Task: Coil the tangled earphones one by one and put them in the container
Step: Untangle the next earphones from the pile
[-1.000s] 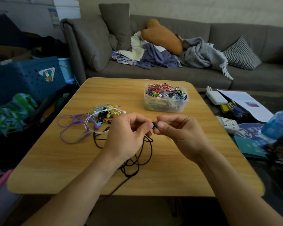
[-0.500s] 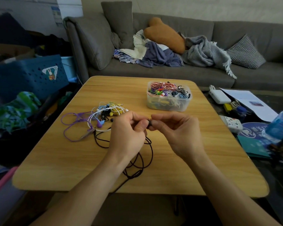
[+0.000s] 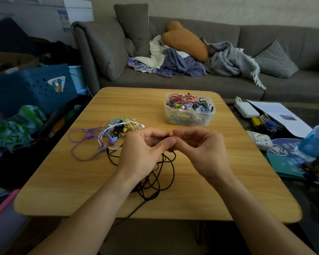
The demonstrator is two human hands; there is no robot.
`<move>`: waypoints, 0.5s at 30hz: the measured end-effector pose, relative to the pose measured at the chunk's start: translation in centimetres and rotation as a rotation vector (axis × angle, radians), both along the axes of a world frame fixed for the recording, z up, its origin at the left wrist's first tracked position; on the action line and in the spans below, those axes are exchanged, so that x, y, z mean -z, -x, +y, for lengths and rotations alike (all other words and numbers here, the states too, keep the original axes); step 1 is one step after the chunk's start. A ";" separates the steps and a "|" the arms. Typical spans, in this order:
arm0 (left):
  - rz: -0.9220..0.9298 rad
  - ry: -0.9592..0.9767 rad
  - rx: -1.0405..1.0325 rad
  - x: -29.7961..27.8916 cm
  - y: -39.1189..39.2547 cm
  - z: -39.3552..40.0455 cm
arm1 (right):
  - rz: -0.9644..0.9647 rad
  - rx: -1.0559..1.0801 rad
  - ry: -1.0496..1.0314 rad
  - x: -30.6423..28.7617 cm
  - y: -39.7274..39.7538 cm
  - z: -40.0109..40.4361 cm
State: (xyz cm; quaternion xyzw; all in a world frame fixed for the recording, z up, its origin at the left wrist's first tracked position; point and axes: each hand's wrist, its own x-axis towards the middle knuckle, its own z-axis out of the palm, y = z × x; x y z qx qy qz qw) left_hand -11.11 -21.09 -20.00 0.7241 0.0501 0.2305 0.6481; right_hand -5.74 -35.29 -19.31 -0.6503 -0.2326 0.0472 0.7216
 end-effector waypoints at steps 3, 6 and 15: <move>0.001 0.119 0.018 0.0 -0.3 0.3 | -0.020 -0.005 -0.030 0.0 0.0 -0.1; -0.003 0.216 0.045 -0.2 -0.4 0.0 | -0.041 -0.007 -0.044 -0.1 0.1 0.0; -0.001 0.361 0.067 -0.3 -0.2 -0.3 | -0.029 0.015 -0.062 -0.3 0.2 0.4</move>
